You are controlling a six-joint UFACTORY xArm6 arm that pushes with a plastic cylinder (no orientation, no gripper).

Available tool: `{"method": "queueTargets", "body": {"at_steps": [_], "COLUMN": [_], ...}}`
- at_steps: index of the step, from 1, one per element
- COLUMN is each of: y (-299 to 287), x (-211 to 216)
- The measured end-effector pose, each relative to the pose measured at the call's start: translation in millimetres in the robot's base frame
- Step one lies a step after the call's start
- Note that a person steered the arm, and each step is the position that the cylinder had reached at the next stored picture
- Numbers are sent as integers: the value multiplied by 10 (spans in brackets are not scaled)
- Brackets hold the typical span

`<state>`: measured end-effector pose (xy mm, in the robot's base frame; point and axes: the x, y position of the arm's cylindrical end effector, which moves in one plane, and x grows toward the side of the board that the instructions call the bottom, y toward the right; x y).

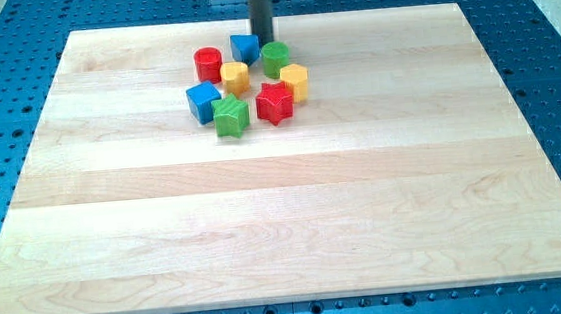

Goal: Touch the top of green circle

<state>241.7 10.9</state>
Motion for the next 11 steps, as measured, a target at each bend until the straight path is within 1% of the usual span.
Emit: {"method": "queueTargets", "body": {"at_steps": [1,2,3,4,6,7,8,10,11], "y": [428,650,721,721,713,359,150,-62,270], "x": [62,124,141,231,243,170,170,137,466]}}
